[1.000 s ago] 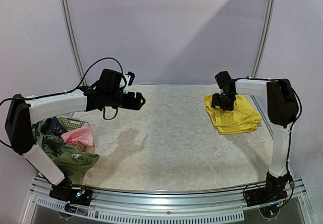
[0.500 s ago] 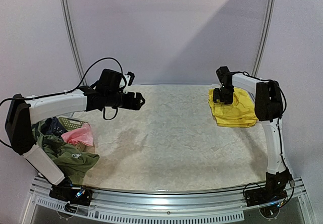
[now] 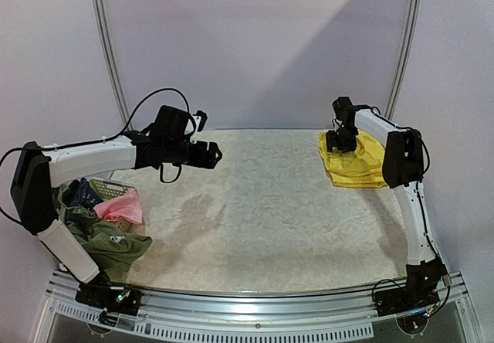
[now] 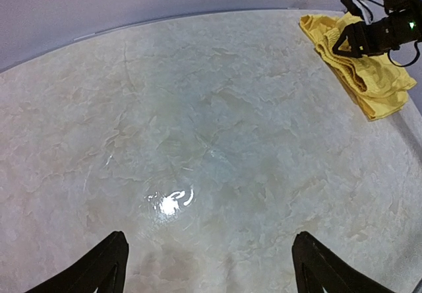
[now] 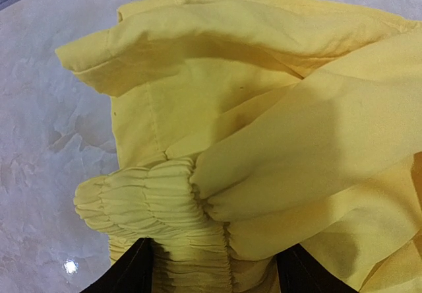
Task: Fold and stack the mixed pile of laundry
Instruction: Move the square-folded shorts to the corner of the board, then pick up the crumpled tank top and place it in the bin.
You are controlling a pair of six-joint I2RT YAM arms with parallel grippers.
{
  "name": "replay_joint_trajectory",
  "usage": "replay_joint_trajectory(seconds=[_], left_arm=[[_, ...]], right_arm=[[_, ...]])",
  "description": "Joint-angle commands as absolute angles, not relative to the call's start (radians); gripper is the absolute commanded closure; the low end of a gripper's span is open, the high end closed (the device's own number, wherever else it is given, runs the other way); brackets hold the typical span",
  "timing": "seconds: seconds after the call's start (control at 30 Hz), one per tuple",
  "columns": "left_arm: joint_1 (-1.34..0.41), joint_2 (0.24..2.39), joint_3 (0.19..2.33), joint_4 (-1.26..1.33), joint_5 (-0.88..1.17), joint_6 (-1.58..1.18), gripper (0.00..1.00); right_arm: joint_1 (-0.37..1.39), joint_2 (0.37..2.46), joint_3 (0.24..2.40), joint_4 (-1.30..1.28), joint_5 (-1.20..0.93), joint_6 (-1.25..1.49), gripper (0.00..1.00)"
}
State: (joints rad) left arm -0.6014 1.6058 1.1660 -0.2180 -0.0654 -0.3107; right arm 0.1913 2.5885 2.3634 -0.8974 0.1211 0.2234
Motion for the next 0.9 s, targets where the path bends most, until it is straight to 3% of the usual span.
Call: replay_joint_trajectory(seconds=[0.0, 0.67, 0.87], left_arm=[[-0.592, 1.604, 1.177, -0.240, -0.081, -0.306, 0.12], [-0.612, 1.389, 1.080, -0.360, -0.118, -0.371, 0.12], [-0.622, 1.300, 1.056, -0.489, -0.238, -0.387, 0.12]], right_arm=[[0.181, 2.630, 2.394, -0.929, 0.139, 0.178, 0.35], [0.290, 2.202, 2.044, -0.830, 0.168, 0.215, 0.21], [0.330, 2.064, 1.869, -0.748, 0.168, 0.233, 0.15]])
